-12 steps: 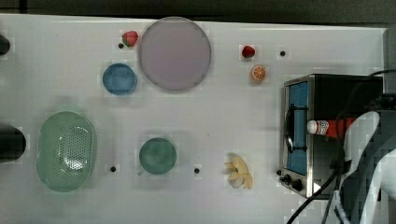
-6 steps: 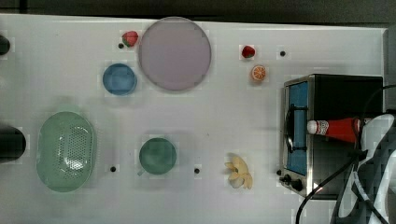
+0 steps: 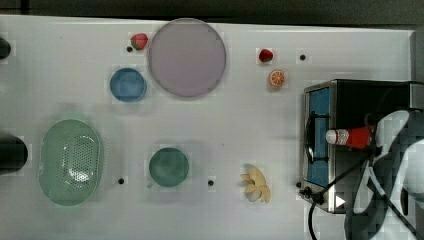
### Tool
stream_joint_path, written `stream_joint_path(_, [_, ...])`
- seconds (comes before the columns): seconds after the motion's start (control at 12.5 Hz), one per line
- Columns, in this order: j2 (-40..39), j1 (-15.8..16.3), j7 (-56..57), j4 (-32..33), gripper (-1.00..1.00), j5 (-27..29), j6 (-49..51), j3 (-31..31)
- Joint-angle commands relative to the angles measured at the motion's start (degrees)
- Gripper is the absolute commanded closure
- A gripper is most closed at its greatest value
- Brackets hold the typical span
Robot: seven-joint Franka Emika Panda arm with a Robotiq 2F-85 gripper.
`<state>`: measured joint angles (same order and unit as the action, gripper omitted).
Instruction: Pick Ketchup from oven and place it on table.
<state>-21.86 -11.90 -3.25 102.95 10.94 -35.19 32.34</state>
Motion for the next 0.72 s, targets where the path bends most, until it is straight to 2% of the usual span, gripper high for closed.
stream_joint_path(0.08, [-0.15, 0.35, 2.01, 0.48, -0.27, 0.38, -0.75, 1.15])
stream_joint_path(0.16, [1.04, 0.58, 2.01, -0.74, -0.27, 0.37, -0.17, 1.11])
stream_joint_path(0.4, [6.66, 3.19, 2.01, -11.43, -0.27, -0.32, 15.75, 0.03])
stream_joint_path(0.56, [8.81, 5.72, 2.01, -14.89, -0.26, -1.21, 19.05, -2.73])
stream_joint_path(0.72, [10.57, 8.11, 2.01, -15.16, -0.27, -1.89, 20.48, -6.11])
